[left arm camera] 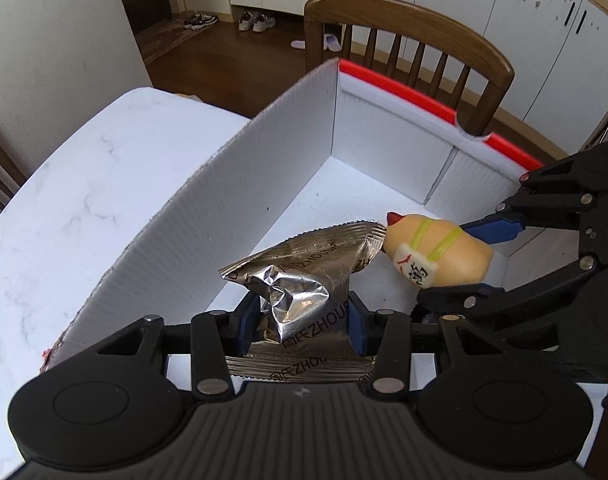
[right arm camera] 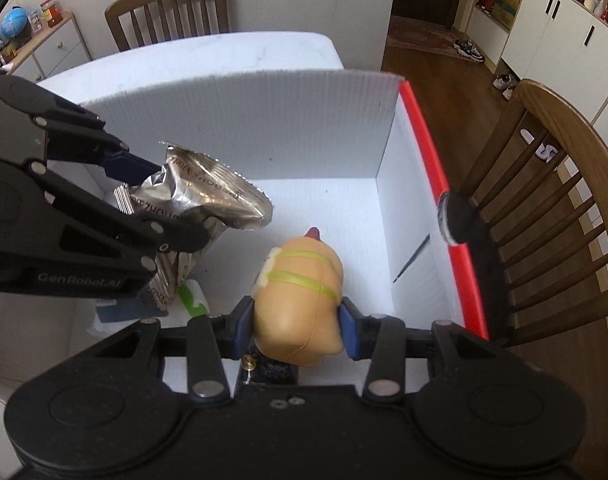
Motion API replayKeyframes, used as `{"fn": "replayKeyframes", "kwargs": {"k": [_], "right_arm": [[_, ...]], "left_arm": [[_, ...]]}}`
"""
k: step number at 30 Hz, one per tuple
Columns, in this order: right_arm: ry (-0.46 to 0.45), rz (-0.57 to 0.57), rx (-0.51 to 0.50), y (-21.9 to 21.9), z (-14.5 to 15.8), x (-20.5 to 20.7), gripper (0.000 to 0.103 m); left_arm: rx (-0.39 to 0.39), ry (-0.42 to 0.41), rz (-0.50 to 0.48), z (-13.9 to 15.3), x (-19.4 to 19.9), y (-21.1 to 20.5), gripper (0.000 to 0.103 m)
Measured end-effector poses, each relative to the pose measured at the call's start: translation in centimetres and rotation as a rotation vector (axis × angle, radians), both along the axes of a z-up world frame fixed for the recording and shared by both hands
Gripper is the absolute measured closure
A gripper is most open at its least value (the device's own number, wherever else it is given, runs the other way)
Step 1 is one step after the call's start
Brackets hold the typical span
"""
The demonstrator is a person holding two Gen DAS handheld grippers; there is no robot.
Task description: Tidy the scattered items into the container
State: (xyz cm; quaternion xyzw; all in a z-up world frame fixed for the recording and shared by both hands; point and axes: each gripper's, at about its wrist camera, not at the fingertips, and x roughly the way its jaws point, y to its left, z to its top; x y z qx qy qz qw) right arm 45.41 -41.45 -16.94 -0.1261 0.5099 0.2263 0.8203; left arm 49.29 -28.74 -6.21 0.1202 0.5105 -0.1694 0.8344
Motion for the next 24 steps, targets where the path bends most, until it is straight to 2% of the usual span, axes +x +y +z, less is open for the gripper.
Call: {"fn": "replayKeyframes", "kwargs": {"k": [14, 19, 20, 24], "right_arm": [[0.025, 0.016, -0.007, 0.3, -0.8, 0.1, 0.06], [0.03, 0.02, -0.013, 0.5, -0.8, 0.2, 0.057], [0.034, 0.022, -0.016, 0.5, -0.8, 0.2, 0.056], [0.041, 0.019, -0.009, 0.1, -0.6, 0.2, 0.042]], "left_arm": [[0.008, 0.076, -0.021, -2.0, 0.4, 0.0, 0.059], [0.013, 0.072, -0.032, -2.1, 0.3, -0.2, 0.058], [0.018, 0.071, -0.034, -2.1, 0.3, -0.2, 0.056], [0.034, 0.057, -0.029, -2.0, 0.1, -0.2, 0.039]]}}
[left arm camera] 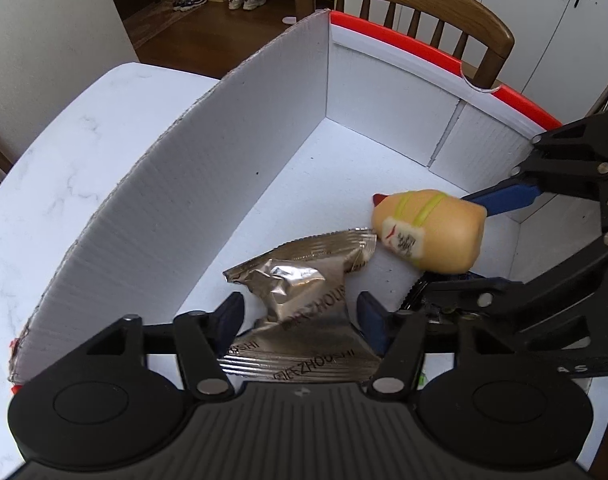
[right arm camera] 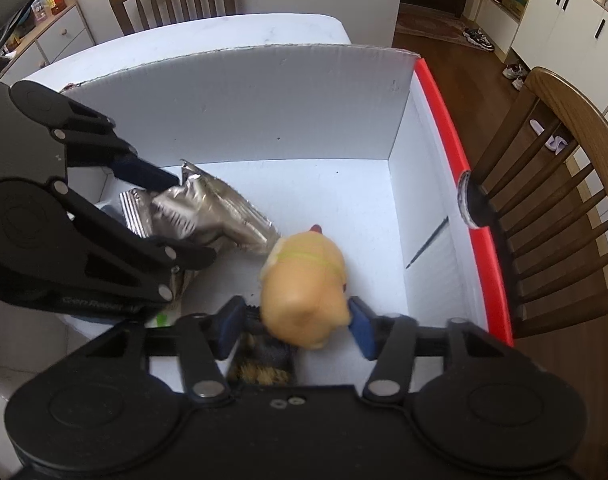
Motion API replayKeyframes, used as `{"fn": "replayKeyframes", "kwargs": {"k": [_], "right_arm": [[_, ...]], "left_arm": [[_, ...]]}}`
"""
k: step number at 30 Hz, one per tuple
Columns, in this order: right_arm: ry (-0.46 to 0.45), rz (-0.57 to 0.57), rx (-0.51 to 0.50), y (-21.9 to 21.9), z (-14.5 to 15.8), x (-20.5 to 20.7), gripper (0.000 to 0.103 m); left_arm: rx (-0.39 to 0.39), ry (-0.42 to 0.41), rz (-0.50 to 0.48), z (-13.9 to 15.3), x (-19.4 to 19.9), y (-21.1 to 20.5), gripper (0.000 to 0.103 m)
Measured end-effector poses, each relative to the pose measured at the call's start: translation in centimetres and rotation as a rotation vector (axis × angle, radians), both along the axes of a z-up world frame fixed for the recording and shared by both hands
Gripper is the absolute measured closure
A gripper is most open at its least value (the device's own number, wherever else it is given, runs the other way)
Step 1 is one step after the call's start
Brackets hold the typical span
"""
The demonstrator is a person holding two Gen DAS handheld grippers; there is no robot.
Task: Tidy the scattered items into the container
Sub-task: 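Open the left gripper releasing the foil bag while the right gripper releases the sausage toy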
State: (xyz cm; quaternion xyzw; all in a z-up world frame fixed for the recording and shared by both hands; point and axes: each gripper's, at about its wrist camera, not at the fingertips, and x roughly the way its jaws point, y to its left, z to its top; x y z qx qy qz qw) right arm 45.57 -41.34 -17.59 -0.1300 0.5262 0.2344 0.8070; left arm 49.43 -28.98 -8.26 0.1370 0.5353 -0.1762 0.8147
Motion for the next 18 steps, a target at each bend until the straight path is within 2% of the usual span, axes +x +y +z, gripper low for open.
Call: {"fn": "replayKeyframes", "kwargs": {"k": [3, 18], "right_arm": [[-0.006, -0.003, 0.009, -0.3, 0.2, -0.2, 0.039], [-0.051, 0.016, 0.032, -1.0, 3.0, -1.7, 0.039]], "left_arm": [[-0.018, 0.001, 0.0, 0.2, -0.1, 0.2, 0.035], [-0.036, -0.06, 0.012, 3.2, -1.9, 0.8, 0.034]]}}
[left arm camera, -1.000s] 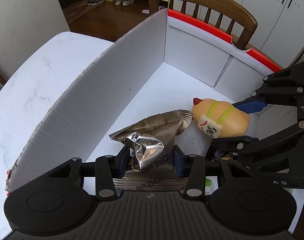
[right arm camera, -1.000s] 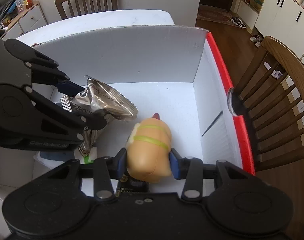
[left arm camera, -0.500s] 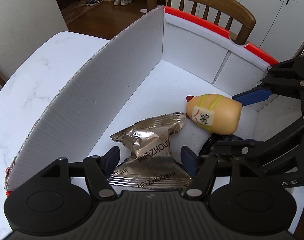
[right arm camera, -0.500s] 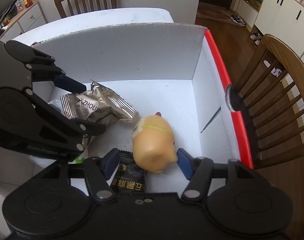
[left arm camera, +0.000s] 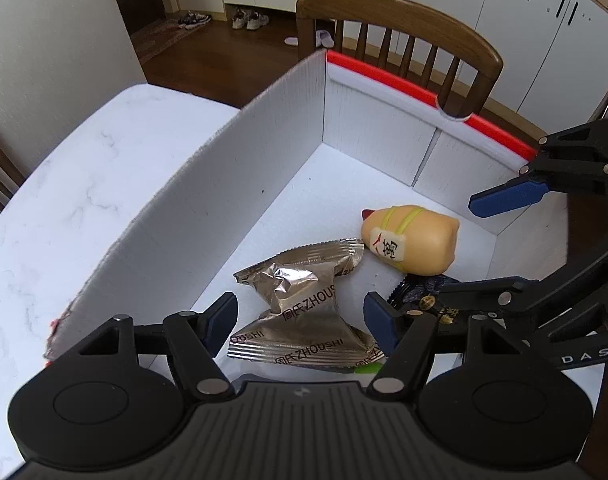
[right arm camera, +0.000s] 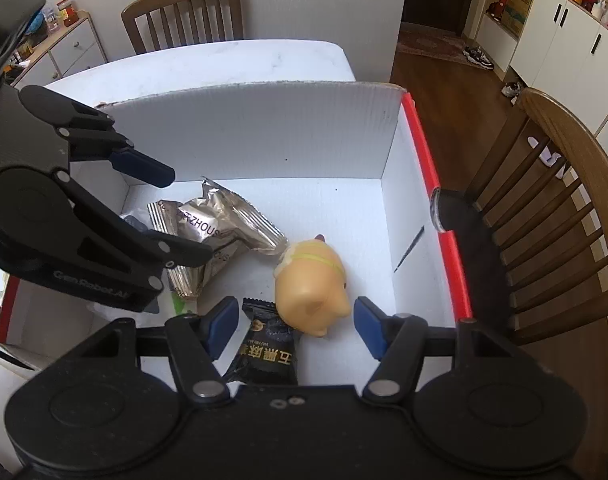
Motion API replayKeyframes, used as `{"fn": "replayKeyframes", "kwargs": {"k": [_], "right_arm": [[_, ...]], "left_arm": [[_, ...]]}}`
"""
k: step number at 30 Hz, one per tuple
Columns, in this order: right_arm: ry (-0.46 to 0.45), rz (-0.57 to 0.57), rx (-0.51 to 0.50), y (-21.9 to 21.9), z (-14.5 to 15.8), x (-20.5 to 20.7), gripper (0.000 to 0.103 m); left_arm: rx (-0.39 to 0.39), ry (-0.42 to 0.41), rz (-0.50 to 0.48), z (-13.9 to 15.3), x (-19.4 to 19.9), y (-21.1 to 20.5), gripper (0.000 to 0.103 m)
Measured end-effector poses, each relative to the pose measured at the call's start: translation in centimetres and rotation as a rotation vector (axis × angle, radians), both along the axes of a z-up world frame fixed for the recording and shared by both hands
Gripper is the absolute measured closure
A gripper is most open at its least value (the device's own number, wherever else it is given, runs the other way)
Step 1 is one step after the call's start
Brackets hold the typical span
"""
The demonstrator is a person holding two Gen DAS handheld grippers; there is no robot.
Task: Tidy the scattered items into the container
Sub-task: 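Open the left gripper releasing the foil bag while the right gripper releases the sausage toy, then lift both grippers out of the shoebox and move back over the table items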
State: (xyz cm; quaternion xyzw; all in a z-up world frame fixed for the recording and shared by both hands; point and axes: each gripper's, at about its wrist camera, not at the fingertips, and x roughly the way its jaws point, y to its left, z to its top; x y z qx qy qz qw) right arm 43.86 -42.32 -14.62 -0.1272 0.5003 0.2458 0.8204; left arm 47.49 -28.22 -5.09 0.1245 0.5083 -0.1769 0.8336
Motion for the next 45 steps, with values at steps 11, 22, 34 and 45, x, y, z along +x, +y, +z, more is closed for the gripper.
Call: {"fn": "replayKeyframes", "kwargs": {"k": [11, 22, 34, 45], "right_arm": [[-0.047, 0.003, 0.06, -0.9, 2.5, -1.8, 0.037], [-0.101, 0.015, 0.099, -1.1, 4.7, -4.4, 0.032], [-0.169, 0.076, 0.133, 0.7, 6.8, -8.5, 0.021], [-0.206, 0.077, 0.177, 3.2, 8.0, -12.1, 0.013]], "left_arm": [[-0.032, -0.062, 0.026, 3.0, -2.9, 0.4, 0.033], [-0.06, -0.123, 0.045, 5.7, -6.8, 1.3, 0.032], [-0.109, -0.179, 0.096, 8.1, -12.3, 3.9, 0.027], [-0.133, -0.194, 0.125, 8.2, -16.5, 6.8, 0.021]]}}
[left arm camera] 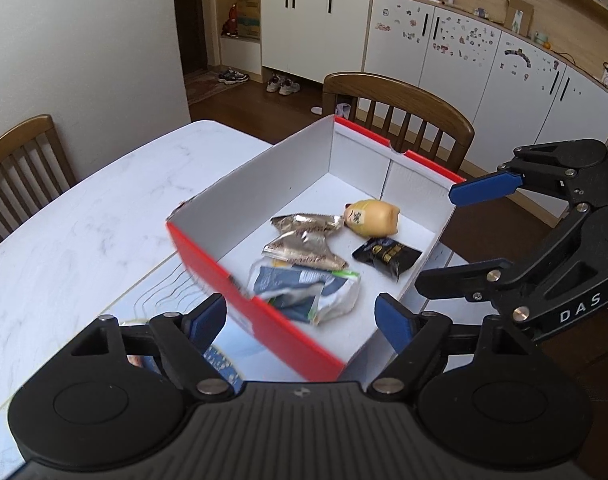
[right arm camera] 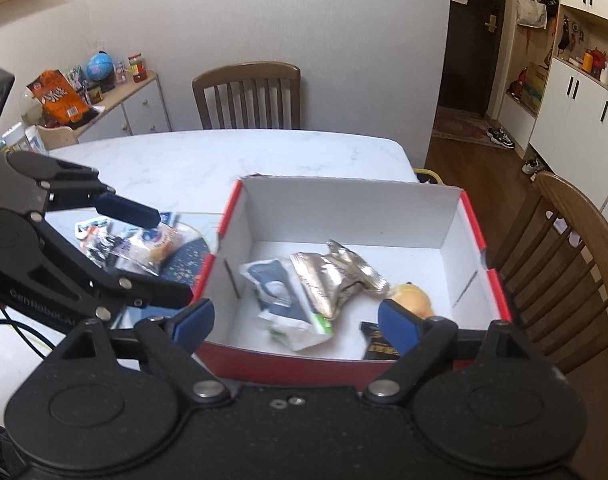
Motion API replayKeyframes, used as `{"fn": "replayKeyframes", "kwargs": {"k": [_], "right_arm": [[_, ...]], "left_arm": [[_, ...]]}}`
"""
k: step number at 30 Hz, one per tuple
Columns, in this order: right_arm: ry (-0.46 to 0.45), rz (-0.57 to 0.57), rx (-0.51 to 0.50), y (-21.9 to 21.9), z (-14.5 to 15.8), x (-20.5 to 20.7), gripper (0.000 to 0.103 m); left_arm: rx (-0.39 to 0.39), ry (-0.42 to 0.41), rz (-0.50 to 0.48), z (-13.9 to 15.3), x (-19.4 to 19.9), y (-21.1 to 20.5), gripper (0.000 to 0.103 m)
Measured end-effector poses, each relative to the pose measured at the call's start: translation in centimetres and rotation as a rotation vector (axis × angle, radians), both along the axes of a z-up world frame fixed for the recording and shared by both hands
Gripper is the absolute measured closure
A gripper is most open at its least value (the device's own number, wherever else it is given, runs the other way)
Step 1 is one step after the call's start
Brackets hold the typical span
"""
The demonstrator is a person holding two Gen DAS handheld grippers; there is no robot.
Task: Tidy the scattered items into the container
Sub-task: 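Lift both grippers out of the shoebox and move back over the table items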
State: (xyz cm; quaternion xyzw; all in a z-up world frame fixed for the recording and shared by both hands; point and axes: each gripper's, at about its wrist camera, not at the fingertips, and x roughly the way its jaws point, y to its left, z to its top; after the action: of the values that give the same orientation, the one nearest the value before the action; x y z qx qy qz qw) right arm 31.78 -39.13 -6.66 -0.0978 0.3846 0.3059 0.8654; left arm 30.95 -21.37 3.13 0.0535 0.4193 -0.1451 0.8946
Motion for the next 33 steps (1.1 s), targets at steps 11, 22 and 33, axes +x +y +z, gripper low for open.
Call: {"fn": "replayKeyframes", "kwargs": {"k": [11, 22, 33], "right_arm": [[-0.035, -0.02, 0.013, 3.6, 0.2, -2.9, 0.011], [-0.011, -0.007, 0.019, 8.1, -0.6, -5.0, 0.011], [0.027, 0.021, 0.008, 13.4, -2.4, -7.2, 0.013]], "left_arm": [[-0.048, -0.014, 0.063, -1.3, -4.2, 4.7, 0.0], [-0.08, -0.017, 0.16, -2.9, -7.7, 11.5, 0.0], [-0.062, -0.029, 0.239, -4.5, -11.4, 17.9, 0.0]]}}
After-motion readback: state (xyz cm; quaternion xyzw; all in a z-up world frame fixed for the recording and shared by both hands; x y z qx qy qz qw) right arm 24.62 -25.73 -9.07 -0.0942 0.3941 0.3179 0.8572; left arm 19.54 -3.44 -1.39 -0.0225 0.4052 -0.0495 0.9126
